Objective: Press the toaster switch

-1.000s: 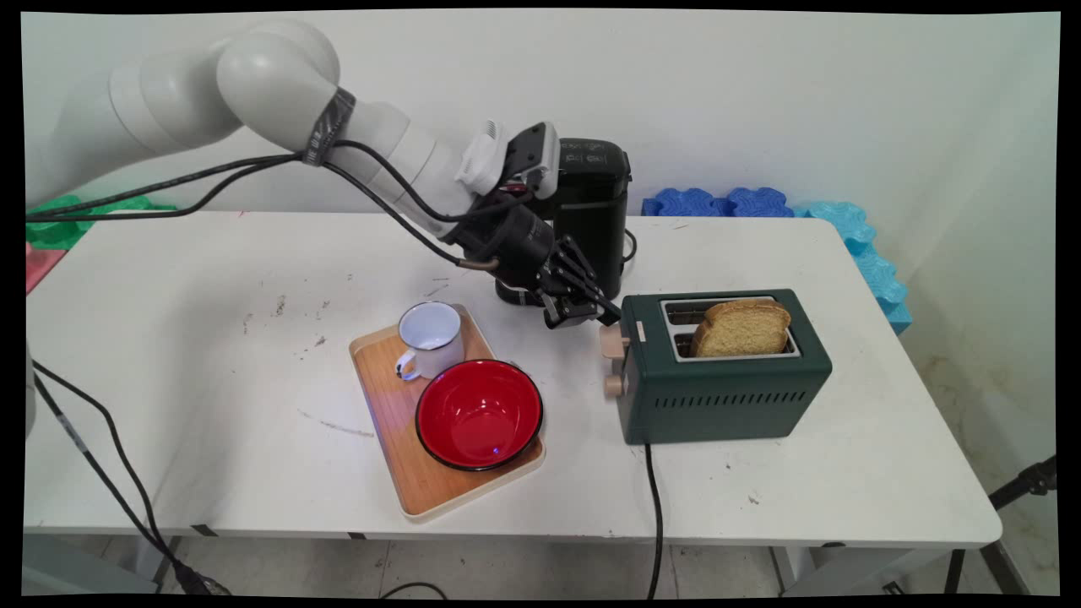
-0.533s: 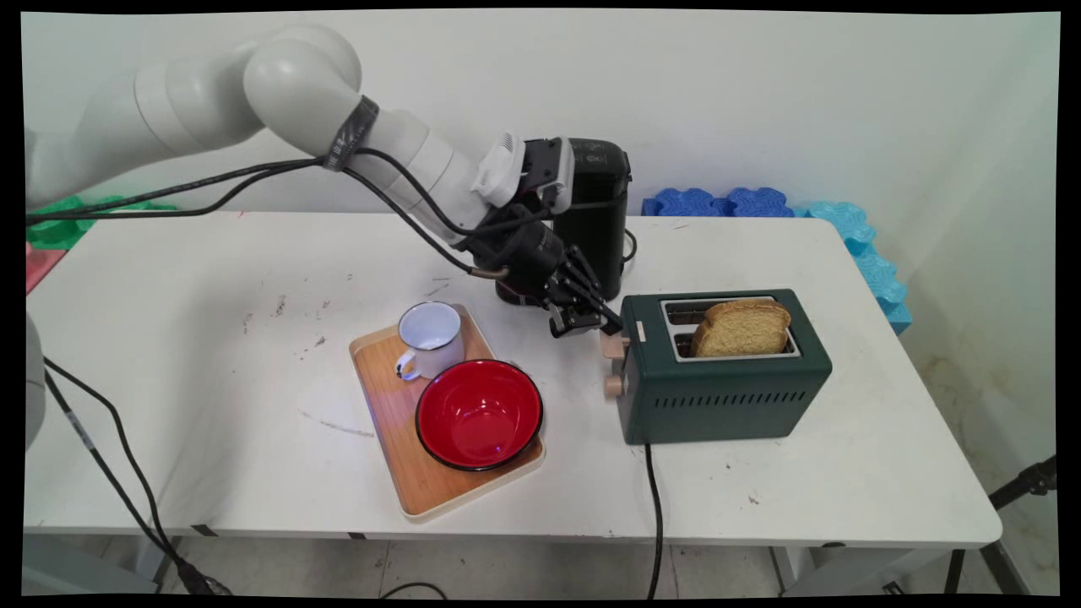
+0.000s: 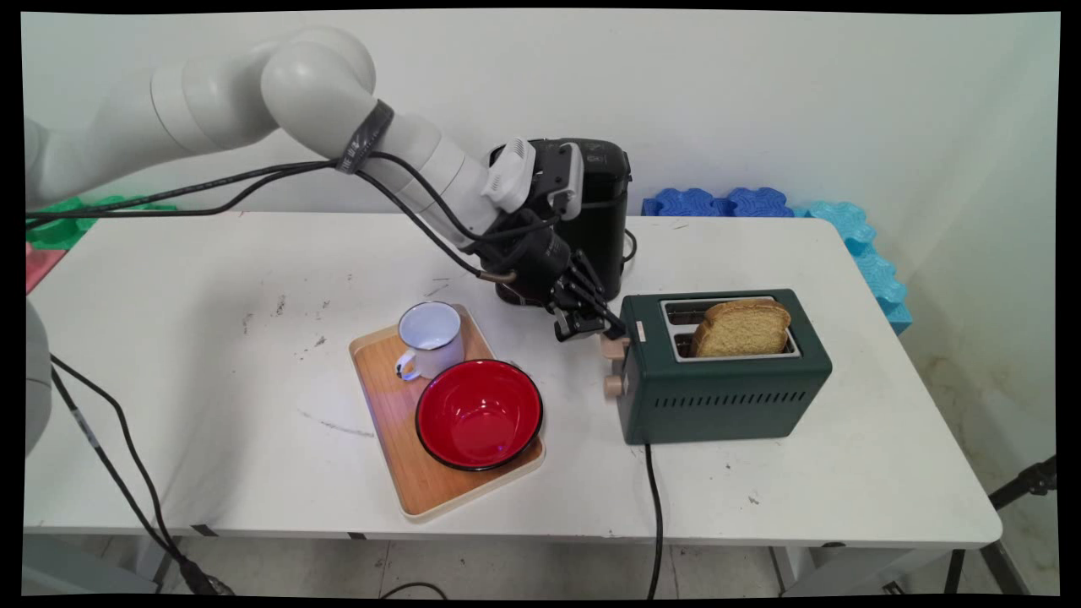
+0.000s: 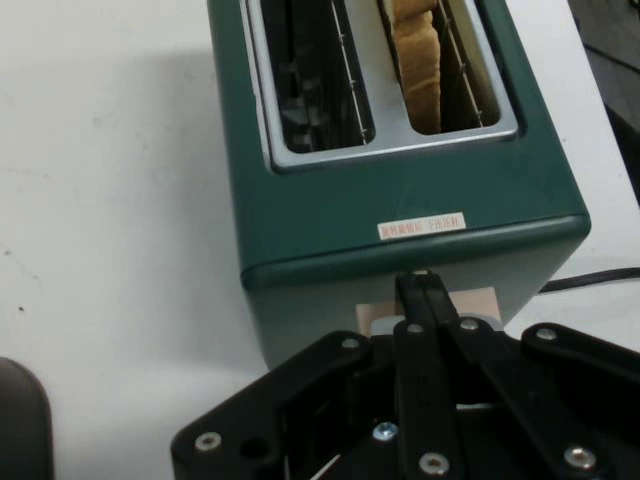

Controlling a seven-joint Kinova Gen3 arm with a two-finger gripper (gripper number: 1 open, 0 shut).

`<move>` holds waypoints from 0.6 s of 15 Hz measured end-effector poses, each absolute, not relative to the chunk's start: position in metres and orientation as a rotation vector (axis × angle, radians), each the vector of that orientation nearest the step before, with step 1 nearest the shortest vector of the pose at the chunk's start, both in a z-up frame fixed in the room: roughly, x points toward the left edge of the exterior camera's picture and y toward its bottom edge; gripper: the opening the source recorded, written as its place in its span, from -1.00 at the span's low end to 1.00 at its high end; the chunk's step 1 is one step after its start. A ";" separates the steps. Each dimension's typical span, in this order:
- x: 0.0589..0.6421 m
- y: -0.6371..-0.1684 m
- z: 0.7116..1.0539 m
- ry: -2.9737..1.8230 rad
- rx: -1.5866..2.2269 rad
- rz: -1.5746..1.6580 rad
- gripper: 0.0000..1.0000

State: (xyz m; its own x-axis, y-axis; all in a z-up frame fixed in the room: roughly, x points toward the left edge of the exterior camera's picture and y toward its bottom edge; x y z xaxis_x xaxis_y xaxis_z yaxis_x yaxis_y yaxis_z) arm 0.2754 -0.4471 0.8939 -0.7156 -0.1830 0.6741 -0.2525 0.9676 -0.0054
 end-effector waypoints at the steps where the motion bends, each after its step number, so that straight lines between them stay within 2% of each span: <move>1: 0.275 -0.447 0.893 -2.388 0.307 0.123 -1.00; 9: 0.273 -0.445 0.883 -2.392 0.349 0.097 -1.00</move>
